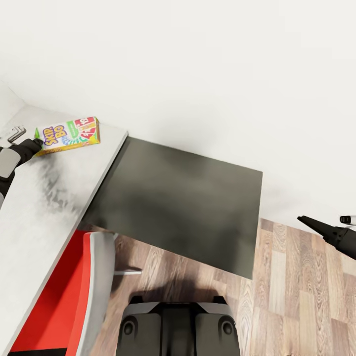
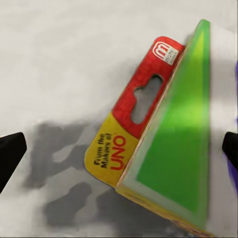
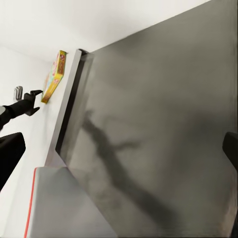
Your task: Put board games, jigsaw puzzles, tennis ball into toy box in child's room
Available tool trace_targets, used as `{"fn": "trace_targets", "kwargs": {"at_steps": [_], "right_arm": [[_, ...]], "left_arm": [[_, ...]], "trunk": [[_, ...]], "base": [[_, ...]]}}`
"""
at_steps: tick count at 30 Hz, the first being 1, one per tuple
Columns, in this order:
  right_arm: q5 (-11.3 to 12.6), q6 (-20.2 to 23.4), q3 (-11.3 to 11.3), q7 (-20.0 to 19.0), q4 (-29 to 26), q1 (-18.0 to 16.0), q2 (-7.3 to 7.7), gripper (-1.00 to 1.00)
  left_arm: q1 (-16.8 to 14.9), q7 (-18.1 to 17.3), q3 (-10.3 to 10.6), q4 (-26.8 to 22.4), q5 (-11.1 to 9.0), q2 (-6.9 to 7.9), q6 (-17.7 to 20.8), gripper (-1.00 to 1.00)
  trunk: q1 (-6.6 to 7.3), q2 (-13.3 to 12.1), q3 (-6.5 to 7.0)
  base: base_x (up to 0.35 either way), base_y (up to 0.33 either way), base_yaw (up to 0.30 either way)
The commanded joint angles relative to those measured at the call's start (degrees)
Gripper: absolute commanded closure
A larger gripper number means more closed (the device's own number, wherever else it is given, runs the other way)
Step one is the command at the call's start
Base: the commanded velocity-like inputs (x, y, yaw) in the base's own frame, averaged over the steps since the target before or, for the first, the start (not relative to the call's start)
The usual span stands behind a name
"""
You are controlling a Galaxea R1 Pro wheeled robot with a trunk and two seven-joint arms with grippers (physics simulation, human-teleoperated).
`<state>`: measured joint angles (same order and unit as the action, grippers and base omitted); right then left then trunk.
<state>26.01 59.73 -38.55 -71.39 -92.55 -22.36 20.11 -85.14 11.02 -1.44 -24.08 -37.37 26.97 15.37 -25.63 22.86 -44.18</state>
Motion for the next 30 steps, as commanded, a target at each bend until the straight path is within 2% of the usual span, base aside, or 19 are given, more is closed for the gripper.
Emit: {"fn": "trace_targets", "kwargs": {"at_steps": [1, 9, 18, 30], "right_arm": [[-0.03, 0.27, -0.02, -0.16, 0.00, -0.05, 0.01, -1.00], [-0.01, 0.27, -0.03, -0.16, 0.00, -0.03, -0.15, -1.00], [-0.03, 0.27, -0.02, -0.16, 0.00, -0.04, -0.19, -1.00], [-0.01, 0.27, 0.02, -0.16, 0.00, -0.05, -0.24, -1.00]], "left_arm": [[0.06, 0.15, 0.18, 1.93, -1.63, -0.07, 0.28, -1.00], [0.06, 0.14, 0.21, 1.93, -1.85, -0.07, 0.27, -1.00], [0.04, 0.14, 0.24, 1.93, -2.01, -0.18, 0.27, -1.00], [-0.02, 0.14, 0.28, 1.50, -1.92, -1.69, 0.27, -1.00]], "trunk": [[-0.15, 0.06, -0.07], [-0.15, 0.06, -0.15], [-0.15, 0.06, -0.20], [-0.15, 0.06, -0.21]], "base": [[0.000, 0.000, -0.207], [0.000, 0.000, -0.168], [0.000, 0.000, -0.047], [0.000, 0.000, -0.008]]}}
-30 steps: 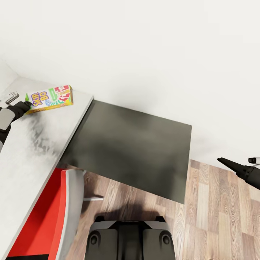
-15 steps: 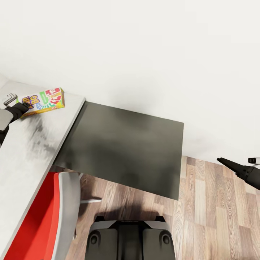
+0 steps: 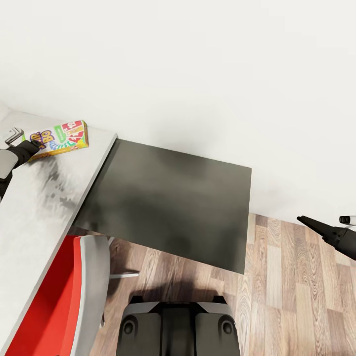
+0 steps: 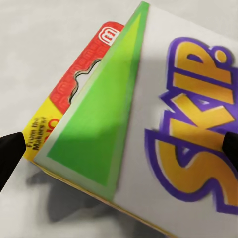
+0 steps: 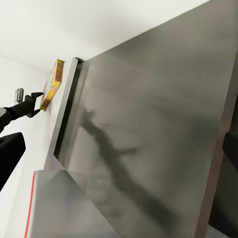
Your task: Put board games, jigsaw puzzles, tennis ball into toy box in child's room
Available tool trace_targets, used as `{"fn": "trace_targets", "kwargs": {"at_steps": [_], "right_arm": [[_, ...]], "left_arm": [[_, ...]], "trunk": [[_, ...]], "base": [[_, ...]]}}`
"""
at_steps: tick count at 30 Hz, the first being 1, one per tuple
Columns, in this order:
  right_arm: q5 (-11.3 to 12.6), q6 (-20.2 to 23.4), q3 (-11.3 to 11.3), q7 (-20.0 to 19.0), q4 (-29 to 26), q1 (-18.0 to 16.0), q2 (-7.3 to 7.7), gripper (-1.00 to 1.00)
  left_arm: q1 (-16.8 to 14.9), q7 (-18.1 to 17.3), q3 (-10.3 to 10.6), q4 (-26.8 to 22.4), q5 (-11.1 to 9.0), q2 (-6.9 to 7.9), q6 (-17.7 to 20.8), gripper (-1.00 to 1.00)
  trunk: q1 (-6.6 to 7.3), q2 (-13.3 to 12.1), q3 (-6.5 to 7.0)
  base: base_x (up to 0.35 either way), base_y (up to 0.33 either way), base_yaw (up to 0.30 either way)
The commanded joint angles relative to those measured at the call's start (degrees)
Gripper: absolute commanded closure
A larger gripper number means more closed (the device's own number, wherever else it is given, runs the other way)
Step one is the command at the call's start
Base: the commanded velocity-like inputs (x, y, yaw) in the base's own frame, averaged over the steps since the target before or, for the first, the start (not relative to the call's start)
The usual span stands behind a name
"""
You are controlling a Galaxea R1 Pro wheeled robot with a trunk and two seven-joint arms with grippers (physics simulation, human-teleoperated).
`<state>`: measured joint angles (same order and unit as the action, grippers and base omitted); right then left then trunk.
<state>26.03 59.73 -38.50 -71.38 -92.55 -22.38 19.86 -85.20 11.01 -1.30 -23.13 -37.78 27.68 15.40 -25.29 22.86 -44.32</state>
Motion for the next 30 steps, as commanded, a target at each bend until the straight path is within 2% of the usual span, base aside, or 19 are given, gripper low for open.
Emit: {"fn": "trace_targets", "kwargs": {"at_steps": [1, 13, 30], "right_arm": [[-0.02, 0.27, -0.03, -0.16, 0.00, -0.03, 0.01, -1.00], [-0.01, 0.27, 0.07, -0.16, 0.00, -0.03, 0.00, -1.00], [-0.02, 0.27, 0.24, -0.07, 0.00, -0.03, -0.10, -1.00]], "left_arm": [[0.04, 0.15, 0.13, 0.55, -1.51, -2.41, 0.25, -1.00], [-0.11, 0.15, 0.13, 0.46, -1.47, -2.70, 0.25, -1.00], [-0.36, 0.12, 0.06, -0.72, -1.48, -2.67, 0.37, -1.00]], "trunk": [[-0.49, 0.06, -0.07], [-0.49, 0.06, -0.07], [-0.49, 0.06, -0.07]], "base": [[0.000, 0.000, -0.002], [0.000, 0.000, -0.005], [0.000, 0.000, -0.133]]}}
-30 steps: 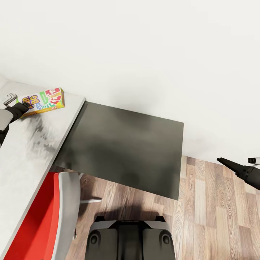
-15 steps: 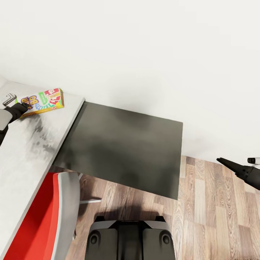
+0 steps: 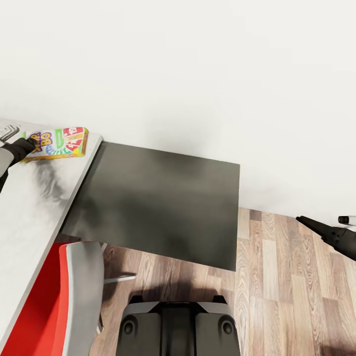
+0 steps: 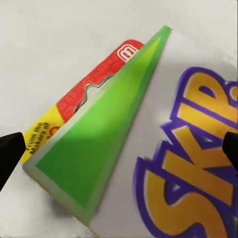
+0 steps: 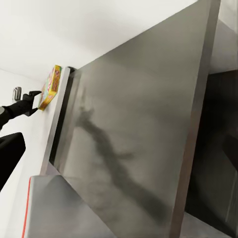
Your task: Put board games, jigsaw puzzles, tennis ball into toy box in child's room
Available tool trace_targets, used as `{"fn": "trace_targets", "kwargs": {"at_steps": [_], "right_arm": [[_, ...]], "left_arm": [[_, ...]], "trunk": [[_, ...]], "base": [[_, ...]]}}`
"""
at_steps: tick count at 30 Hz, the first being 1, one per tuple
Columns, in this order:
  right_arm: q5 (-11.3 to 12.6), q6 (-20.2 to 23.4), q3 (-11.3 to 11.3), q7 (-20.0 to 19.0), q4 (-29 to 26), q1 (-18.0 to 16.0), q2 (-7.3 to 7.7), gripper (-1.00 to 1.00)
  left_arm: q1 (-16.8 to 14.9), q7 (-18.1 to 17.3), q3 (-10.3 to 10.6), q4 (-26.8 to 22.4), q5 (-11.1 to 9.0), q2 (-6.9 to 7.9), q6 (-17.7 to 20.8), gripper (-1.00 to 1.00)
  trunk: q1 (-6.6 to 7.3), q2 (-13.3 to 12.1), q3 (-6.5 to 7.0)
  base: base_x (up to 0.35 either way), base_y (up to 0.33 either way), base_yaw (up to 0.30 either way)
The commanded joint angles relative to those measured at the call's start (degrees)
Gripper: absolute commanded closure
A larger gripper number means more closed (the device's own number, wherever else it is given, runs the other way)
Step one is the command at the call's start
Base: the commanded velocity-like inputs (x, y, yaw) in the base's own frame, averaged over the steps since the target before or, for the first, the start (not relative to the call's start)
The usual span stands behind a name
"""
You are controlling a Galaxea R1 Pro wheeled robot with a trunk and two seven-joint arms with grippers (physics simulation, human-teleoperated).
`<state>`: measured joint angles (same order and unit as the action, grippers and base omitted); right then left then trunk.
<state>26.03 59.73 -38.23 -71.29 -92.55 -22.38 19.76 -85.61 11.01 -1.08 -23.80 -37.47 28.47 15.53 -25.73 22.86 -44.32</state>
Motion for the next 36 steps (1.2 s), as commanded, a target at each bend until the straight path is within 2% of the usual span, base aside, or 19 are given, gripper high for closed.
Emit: {"fn": "trace_targets", "kwargs": {"at_steps": [1, 7, 13, 18, 36], "right_arm": [[-0.02, 0.27, -0.02, -0.12, 0.00, -0.04, -0.01, -1.00], [-0.05, 0.27, 0.03, 0.06, 0.00, -0.04, -0.04, -1.00], [-0.08, 0.27, 0.13, 0.31, 0.00, -0.04, -0.13, -1.00], [-0.09, 0.27, 0.41, 0.44, 0.00, -0.04, -0.19, -1.00], [-0.23, 0.27, 1.67, 0.53, 0.00, -0.12, -0.18, -1.00]], "left_arm": [[0.06, 0.13, -0.19, -0.41, -1.80, -3.41, 0.24, -1.00], [0.21, 0.11, -0.31, -1.88, -1.79, -3.02, 0.36, -1.00], [0.41, 0.02, -0.42, -3.16, -1.79, -1.85, 0.44, -1.00], [0.54, -0.01, -0.41, -3.53, -1.81, -1.42, 0.47, -1.00], [0.62, 0.14, -0.24, -3.78, -1.87, -1.65, 0.69, -1.00]], "trunk": [[-0.05, 0.06, -0.07], [-0.05, 0.06, -0.07], [-0.05, 0.06, -0.07], [-0.05, 0.06, -0.07], [-0.05, 0.06, -0.07]], "base": [[0.000, 0.000, -0.039], [0.000, 0.000, -0.023], [0.000, 0.000, -0.007], [0.000, 0.000, -0.003], [0.000, 0.000, 0.101]]}}
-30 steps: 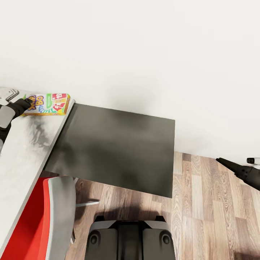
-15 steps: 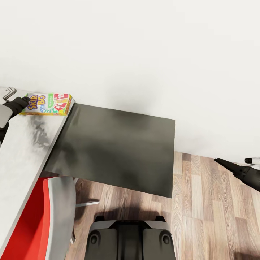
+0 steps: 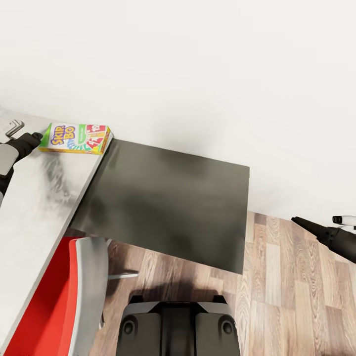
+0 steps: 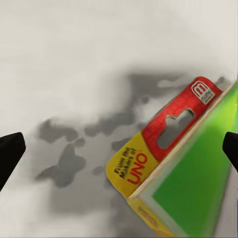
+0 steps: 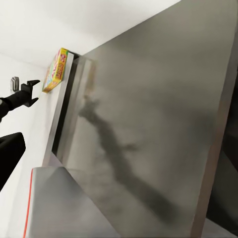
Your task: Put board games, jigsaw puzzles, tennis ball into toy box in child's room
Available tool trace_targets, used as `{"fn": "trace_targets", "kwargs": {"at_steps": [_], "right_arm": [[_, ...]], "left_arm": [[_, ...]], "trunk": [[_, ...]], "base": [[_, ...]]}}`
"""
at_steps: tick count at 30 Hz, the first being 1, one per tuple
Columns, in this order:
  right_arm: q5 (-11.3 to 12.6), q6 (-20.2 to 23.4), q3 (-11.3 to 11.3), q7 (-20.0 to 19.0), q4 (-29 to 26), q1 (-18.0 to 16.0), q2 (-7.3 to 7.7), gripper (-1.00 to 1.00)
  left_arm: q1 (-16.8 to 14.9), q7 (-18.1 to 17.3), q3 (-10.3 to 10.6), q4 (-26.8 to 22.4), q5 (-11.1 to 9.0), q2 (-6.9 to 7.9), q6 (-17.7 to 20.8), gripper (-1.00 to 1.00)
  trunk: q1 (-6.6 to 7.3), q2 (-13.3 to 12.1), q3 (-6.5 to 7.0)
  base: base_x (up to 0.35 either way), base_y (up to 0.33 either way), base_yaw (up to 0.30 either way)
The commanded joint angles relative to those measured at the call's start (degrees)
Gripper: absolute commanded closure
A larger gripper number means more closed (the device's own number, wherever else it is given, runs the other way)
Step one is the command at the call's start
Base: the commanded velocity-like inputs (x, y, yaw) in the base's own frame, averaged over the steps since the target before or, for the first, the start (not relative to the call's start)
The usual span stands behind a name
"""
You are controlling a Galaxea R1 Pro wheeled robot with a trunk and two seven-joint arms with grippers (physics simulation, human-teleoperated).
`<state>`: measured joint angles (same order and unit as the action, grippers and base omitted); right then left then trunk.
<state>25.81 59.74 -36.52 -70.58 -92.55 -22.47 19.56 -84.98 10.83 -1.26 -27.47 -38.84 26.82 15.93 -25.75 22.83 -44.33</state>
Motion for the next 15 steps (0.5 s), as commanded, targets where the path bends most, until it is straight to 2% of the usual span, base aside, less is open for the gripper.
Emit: {"fn": "trace_targets", "kwargs": {"at_steps": [1, 15], "right_arm": [[-0.02, 0.26, -0.02, -0.17, 0.00, -0.03, 0.02, -1.00], [-0.09, 0.26, 0.04, -0.17, 0.00, -0.03, 0.02, -1.00]], "left_arm": [[-0.01, 0.32, -0.10, -0.11, -0.49, 0.01, 0.30, -1.00], [-0.14, 0.52, 0.23, -0.12, -0.32, -0.10, 0.61, -1.00]], "trunk": [[-0.03, 0.09, -0.06], [-0.03, 0.09, -0.06]], "base": [[0.000, 0.000, 0.066], [0.000, 0.000, 0.024]]}}
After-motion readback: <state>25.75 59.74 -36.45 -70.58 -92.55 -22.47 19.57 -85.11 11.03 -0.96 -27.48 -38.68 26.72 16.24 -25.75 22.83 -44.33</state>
